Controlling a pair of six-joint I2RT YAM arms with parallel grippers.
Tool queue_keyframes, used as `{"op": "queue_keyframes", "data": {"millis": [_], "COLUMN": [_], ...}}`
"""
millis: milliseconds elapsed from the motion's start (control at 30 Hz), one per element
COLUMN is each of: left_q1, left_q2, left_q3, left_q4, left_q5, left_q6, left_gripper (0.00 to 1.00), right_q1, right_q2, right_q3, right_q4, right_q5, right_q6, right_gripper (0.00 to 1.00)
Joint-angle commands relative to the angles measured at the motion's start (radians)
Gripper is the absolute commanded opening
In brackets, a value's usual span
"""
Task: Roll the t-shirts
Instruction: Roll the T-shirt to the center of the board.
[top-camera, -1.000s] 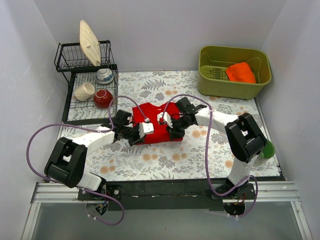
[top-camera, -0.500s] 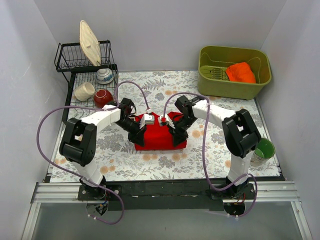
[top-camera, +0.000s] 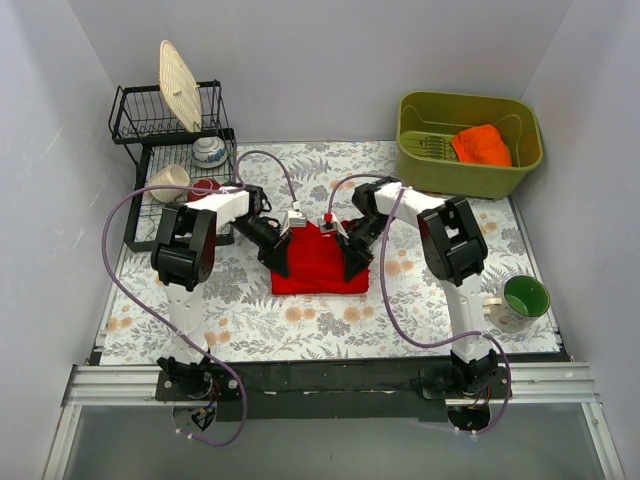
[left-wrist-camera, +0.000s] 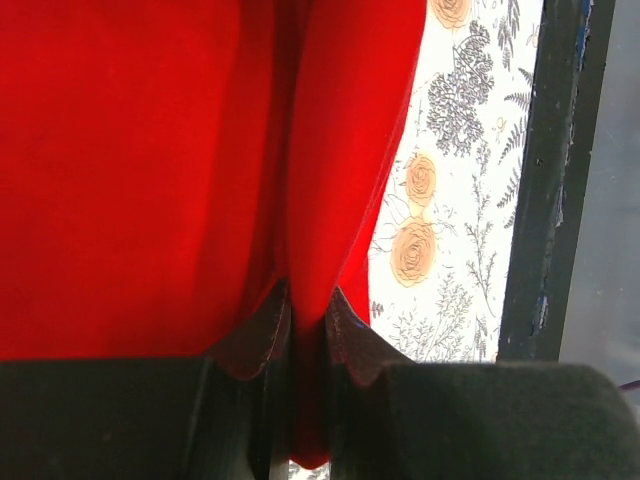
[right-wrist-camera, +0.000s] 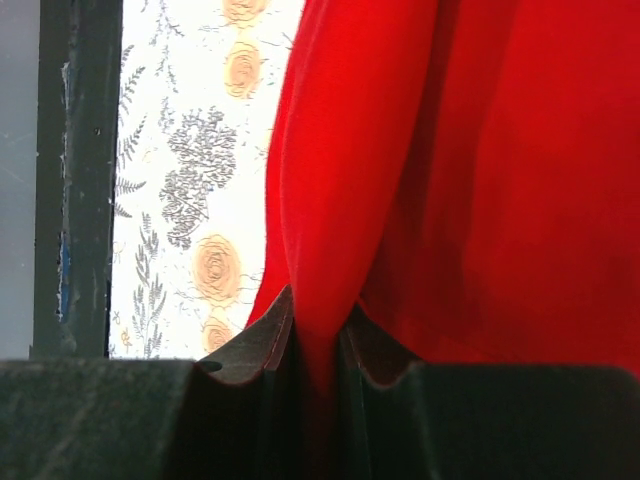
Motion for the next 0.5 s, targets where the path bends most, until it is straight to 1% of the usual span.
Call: {"op": "queue_keyframes", "data": {"millis": [0,100,167,233,333,367,400,433,467], "left_q1": [0.05,0.057,0.068,0.073,0.071,0.071,0.065,0.053,0.022], "left_q2": [0.05,0.075,0.063,0.038,-0.051,-0.083,-0.183,-0.245,-0.328], "left_q3": [0.076,0.102,0.118,0.122,0.089,0.07,-0.013,-0.076,-0.17], "left_q4": [-0.084,-0.069,-0.04,-0.018,0.031,0.089,0.141,0.216,0.426], "left_q5": [-0.15,-0.167,-0.172,-0.179,-0.185,-0.185,-0.216,-0.248,-0.286], "left_q6": [0.06,0.048,0.029,0.02,0.02,0.018,0.024,0.018,0.006], "left_gripper": [0.0,0.11,0.21,0.29,0.35,0.39,0.41,0.41,0.46], "right_q1": [-0.056,-0.069,-0.078,-0.092,-0.101,-0.101,-0.101,-0.099,-0.098], "right_q2": [0.073,0.119,0.148,0.167,0.207,0.221,0.228,0.235,0.254], "right_q3": [0.044,0.078,0.099,0.113,0.147,0.159,0.179,0.195,0.208], "right_q4": [-0.144,-0.147,-0.146,-0.146,-0.146,-0.147,-0.146,-0.146,-0.147], "right_q5": [0.115,0.113,0.107,0.098,0.077,0.077,0.075,0.072,0.07], "right_q6": [-0.02,-0.009,-0.003,0.008,0.034,0.037,0.04,0.044,0.052], "right_gripper": [0.2,0.21,0.21,0.22,0.24,0.24,0.25,0.25,0.25]}}
